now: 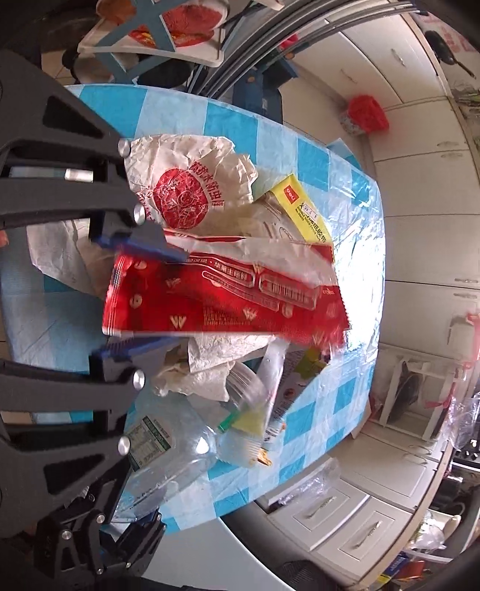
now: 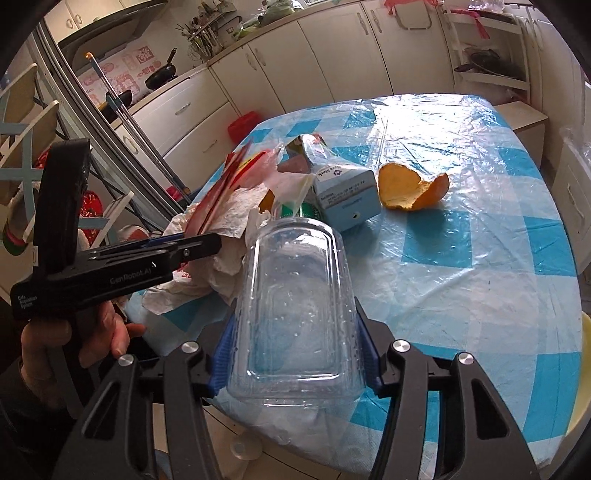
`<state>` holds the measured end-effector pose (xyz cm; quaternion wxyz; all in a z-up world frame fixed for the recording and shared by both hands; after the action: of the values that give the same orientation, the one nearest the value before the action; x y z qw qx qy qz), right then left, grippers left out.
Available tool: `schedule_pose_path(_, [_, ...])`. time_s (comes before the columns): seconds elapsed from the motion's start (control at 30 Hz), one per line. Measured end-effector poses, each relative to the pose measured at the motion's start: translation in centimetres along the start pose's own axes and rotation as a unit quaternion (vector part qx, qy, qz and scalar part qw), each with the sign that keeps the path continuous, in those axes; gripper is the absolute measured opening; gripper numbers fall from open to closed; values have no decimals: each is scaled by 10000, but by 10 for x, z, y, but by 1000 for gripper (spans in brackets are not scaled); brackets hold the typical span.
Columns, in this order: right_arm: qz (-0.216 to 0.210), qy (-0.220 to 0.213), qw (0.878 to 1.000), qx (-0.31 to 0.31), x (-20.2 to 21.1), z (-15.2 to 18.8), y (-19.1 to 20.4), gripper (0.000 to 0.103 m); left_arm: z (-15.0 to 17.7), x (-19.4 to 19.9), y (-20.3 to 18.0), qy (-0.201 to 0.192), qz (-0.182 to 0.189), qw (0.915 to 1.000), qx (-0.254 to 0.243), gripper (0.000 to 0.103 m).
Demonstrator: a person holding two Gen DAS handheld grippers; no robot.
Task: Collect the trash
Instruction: 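Grasp the clear plastic bottle with the right gripper while the left grasps the red wrapper, then lift the bottle and red wrapper and carry both toward the yellow bin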
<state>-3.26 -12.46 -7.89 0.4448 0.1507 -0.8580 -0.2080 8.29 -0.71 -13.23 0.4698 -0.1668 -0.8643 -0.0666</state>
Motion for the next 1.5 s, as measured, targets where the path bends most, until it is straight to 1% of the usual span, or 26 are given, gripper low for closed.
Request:
schedule_pose_path(0.07, [-70, -22, 10000, -35, 3, 0, 1, 55, 0, 3, 2, -48, 74, 9999, 83, 21])
schedule_pose_path(0.2, [-222, -45, 9997, -130, 9, 2, 2, 55, -1, 14, 7, -256, 190, 9991, 271, 15])
schedule_pose_path(0.37, [-389, -160, 9990, -170, 20, 1, 3, 55, -6, 26, 17, -533, 239, 9971, 498, 7])
schedule_pose_path(0.47, [-507, -244, 9982, -184, 26, -1, 8, 55, -9, 35, 23, -739, 302, 9946, 662, 5])
schedule_pose_path(0.57, [-664, -296, 9971, -210, 30, -2, 11, 55, -15, 48, 27, -1047, 356, 9908, 779, 4])
schedule_pose_path(0.67, [-867, -382, 9954, -170, 40, -2, 17, 55, -20, 59, 29, -1292, 429, 9872, 834, 4])
schedule_pose_path(0.9, [-1107, -707, 9912, -162, 65, -4, 18, 55, -33, 87, 26, -1865, 641, 9765, 867, 2])
schedule_pose_path(0.97, [-1117, -825, 9901, -195, 72, -7, 16, 55, -36, 95, 23, -1998, 689, 9738, 842, 2])
schedule_pose_path(1.0, [-1102, -876, 9898, -222, 76, -9, 14, 55, -37, 98, 22, -2022, 677, 9736, 818, 2])
schedule_pose_path(1.07, [-1048, -950, 9895, -286, 81, -10, 8, 55, -36, 96, 20, -1929, 547, 9769, 742, 2])
schedule_pose_path(1.13, [-997, -989, 9894, -368, 82, -12, 3, 55, -32, 82, 22, -1634, 501, 9826, 728, 2])
schedule_pose_path(1.17, [-980, -999, 9893, -412, 82, -12, 0, 55, -28, 70, 24, -1378, 422, 9866, 770, 7])
schedule_pose_path(1.2, [-975, -1008, 9891, -454, 83, -12, -3, 55, -23, 58, 25, -1134, 424, 9895, 795, 15])
schedule_pose_path(1.23, [-972, -1017, 9888, -491, 84, -11, -5, 55, -17, 49, 26, -944, 391, 9910, 867, 41])
schedule_pose_path(1.27, [-979, -1016, 9886, -518, 84, -11, -6, 55, -12, 41, 29, -808, 266, 9918, 955, 63])
schedule_pose_path(1.3, [-982, -1009, 9886, -531, 84, -11, -7, 55, -9, 36, 30, -743, 186, 9921, 994, 67])
schedule_pose_path(1.33, [-979, -1000, 9887, -534, 83, -11, -8, 55, -6, 31, 29, -680, 140, 9931, 950, 69])
schedule_pose_path(1.43, [-996, -963, 9888, -547, 82, -9, -11, 55, 0, 14, 26, -293, -269, 9976, 575, 70])
schedule_pose_path(1.5, [-1004, -962, 9887, -565, 82, -10, -12, 55, 4, 5, 25, -106, -425, 9981, 436, 70])
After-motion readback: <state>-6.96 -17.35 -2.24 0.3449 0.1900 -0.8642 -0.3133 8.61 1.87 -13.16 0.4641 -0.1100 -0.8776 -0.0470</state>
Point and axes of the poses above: each gripper's, at about its wrist camera, not at the fingertips, and x roughly against the way its jaws point, y to its left, z to its underside, the point moved 9 cm from there along -x, roughly the way its jaws point, and after that the axes turned 7 degrees about -x, right-handed, at the moved point
